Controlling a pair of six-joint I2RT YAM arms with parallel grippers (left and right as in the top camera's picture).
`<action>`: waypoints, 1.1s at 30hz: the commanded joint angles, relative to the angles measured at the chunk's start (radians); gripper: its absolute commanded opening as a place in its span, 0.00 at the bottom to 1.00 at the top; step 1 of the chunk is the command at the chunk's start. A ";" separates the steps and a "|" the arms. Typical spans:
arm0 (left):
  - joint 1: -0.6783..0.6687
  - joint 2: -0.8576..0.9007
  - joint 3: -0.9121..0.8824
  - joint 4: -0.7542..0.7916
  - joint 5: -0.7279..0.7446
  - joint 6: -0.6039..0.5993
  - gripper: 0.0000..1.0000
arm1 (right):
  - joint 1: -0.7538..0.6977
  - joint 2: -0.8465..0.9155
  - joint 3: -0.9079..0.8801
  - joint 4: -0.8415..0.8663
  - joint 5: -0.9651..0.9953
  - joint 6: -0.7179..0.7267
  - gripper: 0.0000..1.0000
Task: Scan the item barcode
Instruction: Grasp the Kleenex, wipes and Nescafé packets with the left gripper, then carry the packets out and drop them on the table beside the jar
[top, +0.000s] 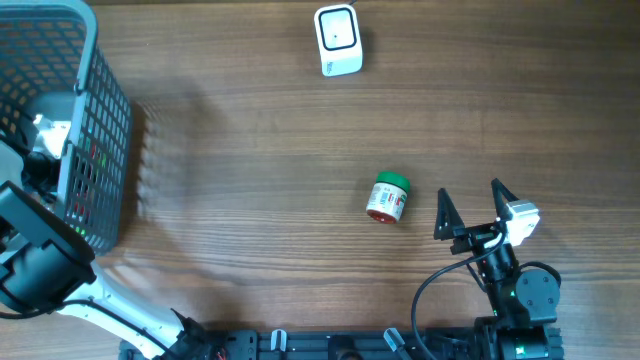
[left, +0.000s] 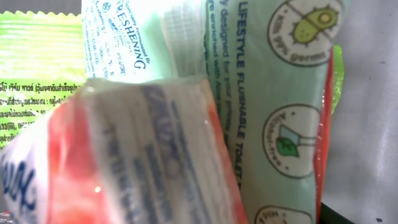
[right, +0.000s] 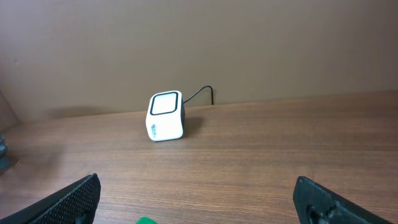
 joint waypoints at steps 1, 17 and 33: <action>-0.006 0.148 -0.101 0.008 -0.105 -0.001 0.52 | -0.006 -0.003 -0.001 0.005 -0.005 0.007 1.00; -0.006 -0.126 0.085 -0.026 -0.089 -0.287 0.04 | -0.006 -0.004 -0.001 0.005 -0.005 0.007 1.00; -0.031 -0.689 0.108 -0.022 -0.092 -0.402 0.04 | -0.006 -0.004 -0.001 0.005 -0.005 0.007 1.00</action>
